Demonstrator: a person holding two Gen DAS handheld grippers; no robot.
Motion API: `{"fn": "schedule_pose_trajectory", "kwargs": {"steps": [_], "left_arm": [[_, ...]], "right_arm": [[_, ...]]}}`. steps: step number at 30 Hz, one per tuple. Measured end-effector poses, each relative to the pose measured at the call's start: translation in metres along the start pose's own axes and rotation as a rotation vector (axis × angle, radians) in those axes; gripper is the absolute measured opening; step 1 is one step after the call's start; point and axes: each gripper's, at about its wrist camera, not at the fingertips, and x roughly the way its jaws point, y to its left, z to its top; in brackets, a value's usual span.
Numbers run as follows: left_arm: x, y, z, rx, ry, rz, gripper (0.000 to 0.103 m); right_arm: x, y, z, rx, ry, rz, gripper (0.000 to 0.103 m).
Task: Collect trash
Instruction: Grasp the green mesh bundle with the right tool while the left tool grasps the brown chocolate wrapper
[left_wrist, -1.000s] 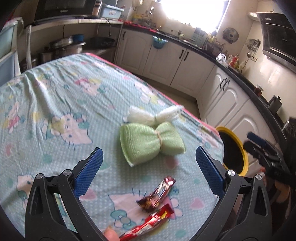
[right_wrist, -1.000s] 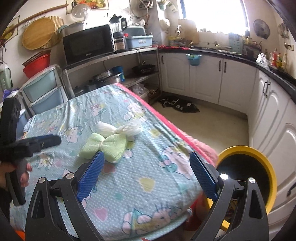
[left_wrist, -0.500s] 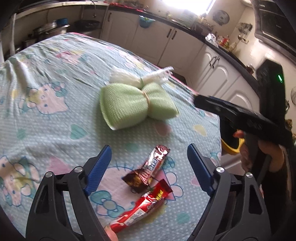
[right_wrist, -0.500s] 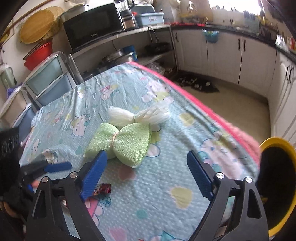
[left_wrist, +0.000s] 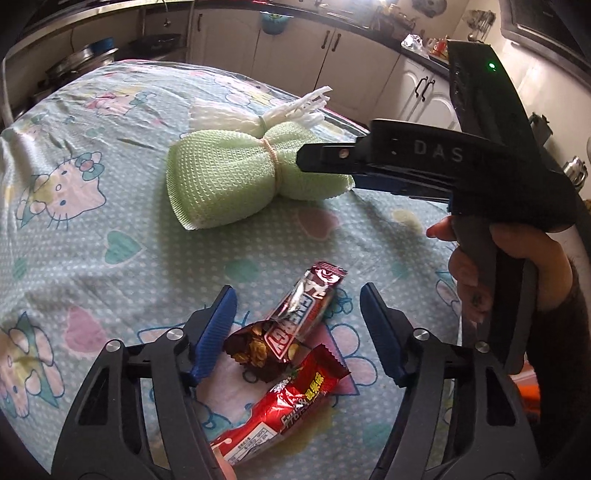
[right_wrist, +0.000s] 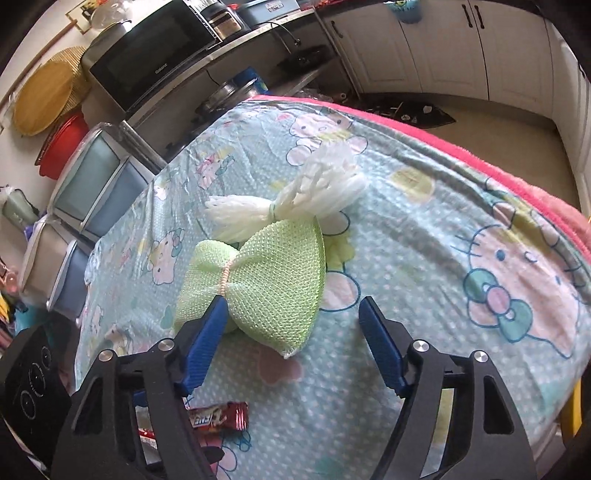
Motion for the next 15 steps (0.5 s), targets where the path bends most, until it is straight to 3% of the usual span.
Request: {"fn": "schedule_pose_trajectory", "kwargs": {"steps": [4,7,11,13,14,15], "left_arm": [[0.004,-0.004,0.001,0.022,0.012,0.024,0.05],[0.008,-0.009,0.002,0.05,0.017,0.047,0.046],[0.012,-0.017,0.004,0.066,0.018,0.064,0.042],[0.013,-0.018,0.006,0.068,0.016,0.062,0.031],[0.013,-0.018,0.007,0.069,0.017,0.063,0.017],[0.014,-0.019,0.008,0.067,0.016,0.061,0.017]], "right_arm": [[0.007,-0.001,0.002,0.028,0.005,0.036,0.066],[0.008,-0.004,0.003,0.039,0.017,0.094,0.046],[0.004,-0.001,0.002,0.021,0.013,0.102,0.038],[-0.005,0.003,-0.001,-0.007,-0.007,0.099,0.035],[-0.01,0.005,-0.002,-0.019,-0.018,0.095,0.033],[-0.015,0.008,-0.004,-0.035,-0.029,0.085,0.032]]}}
